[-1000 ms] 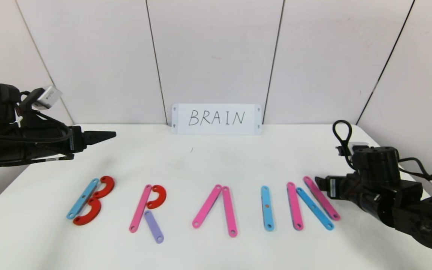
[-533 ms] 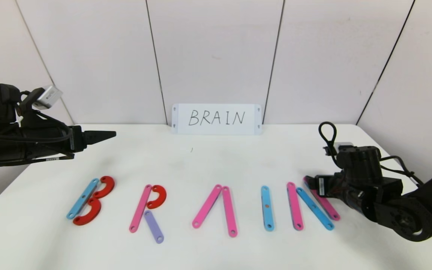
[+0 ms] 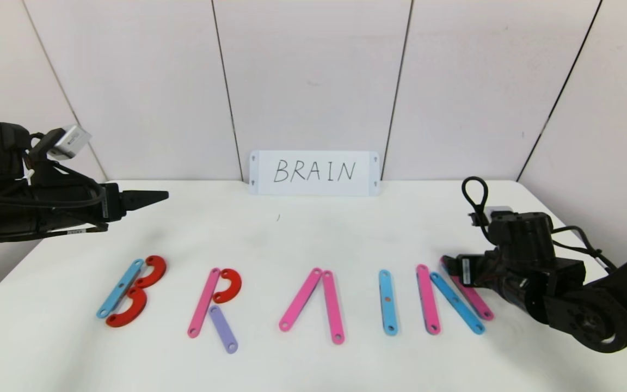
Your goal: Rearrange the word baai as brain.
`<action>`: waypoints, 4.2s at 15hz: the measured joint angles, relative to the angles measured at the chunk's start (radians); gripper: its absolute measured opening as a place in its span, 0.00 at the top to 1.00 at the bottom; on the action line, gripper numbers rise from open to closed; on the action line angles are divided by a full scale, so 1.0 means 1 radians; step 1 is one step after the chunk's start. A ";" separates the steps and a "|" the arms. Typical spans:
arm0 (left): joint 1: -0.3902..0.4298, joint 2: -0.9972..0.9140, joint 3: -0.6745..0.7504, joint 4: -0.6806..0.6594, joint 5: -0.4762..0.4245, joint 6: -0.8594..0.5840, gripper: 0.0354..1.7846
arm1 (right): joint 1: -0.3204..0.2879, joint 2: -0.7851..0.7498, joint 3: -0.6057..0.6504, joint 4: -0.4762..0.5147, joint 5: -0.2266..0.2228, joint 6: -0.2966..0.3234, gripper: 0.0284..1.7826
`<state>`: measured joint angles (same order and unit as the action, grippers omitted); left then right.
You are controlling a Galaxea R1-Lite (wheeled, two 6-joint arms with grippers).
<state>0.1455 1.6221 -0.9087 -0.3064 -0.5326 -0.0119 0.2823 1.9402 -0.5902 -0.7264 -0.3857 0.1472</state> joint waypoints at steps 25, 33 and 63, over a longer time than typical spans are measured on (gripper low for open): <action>0.006 0.000 0.001 -0.008 -0.001 0.000 0.03 | 0.040 0.013 0.023 -0.013 -0.011 0.007 0.03; 0.006 0.000 0.000 -0.008 -0.001 0.000 0.03 | 0.021 0.023 0.016 -0.013 -0.011 0.008 0.03; 0.007 -0.121 0.003 -0.002 0.027 -0.007 0.03 | -0.057 -0.401 0.081 0.026 -0.101 -0.151 0.03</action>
<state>0.1523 1.5013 -0.9057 -0.3087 -0.5060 -0.0191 0.2251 1.5389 -0.5094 -0.7000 -0.4864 -0.0043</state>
